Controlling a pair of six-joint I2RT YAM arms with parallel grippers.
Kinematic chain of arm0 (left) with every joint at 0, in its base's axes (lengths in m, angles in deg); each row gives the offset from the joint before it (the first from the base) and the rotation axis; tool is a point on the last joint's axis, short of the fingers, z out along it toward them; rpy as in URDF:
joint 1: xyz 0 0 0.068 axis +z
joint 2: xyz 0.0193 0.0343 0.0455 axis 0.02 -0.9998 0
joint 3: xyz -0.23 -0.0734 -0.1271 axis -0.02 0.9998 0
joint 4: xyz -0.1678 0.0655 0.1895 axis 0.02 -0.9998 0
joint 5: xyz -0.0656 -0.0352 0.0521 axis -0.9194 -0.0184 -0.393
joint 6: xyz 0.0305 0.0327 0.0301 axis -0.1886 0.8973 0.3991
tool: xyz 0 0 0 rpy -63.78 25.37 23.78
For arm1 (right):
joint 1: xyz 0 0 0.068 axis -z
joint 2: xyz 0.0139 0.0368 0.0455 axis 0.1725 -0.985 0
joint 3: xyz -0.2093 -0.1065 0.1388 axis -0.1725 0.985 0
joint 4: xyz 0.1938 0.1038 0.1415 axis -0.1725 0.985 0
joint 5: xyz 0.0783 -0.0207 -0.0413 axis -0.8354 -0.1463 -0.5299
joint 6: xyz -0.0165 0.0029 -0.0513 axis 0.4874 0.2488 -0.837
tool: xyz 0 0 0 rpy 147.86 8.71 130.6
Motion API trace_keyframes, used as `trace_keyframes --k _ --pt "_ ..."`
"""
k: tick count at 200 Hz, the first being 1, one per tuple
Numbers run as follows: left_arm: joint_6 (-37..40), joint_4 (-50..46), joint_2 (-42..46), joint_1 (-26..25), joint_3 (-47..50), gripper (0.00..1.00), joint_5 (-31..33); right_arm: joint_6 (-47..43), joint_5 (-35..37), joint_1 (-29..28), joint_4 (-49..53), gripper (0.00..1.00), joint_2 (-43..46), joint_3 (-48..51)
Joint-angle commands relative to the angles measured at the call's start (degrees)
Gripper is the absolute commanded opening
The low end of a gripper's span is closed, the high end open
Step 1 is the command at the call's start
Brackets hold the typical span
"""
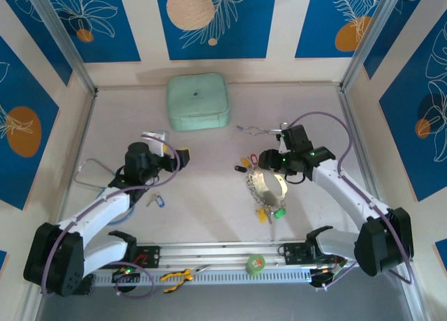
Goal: Put the keys on the keyring
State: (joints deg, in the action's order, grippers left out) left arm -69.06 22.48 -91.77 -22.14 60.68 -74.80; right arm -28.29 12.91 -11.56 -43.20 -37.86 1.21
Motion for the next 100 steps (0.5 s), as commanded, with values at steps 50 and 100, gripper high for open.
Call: trace_keyframes --k 50,100 --pt "-3.8 3.6 -6.7 -3.4 -0.1 0.89 -0.3 11.7 -0.4 -3.2 5.4 0.34 -14.1 -8.6" --pt "-4.1 7.5 -9.7 -4.0 0.2 0.89 -1.4 15.6 0.2 -6.4 4.2 0.34 -22.2 -10.7"
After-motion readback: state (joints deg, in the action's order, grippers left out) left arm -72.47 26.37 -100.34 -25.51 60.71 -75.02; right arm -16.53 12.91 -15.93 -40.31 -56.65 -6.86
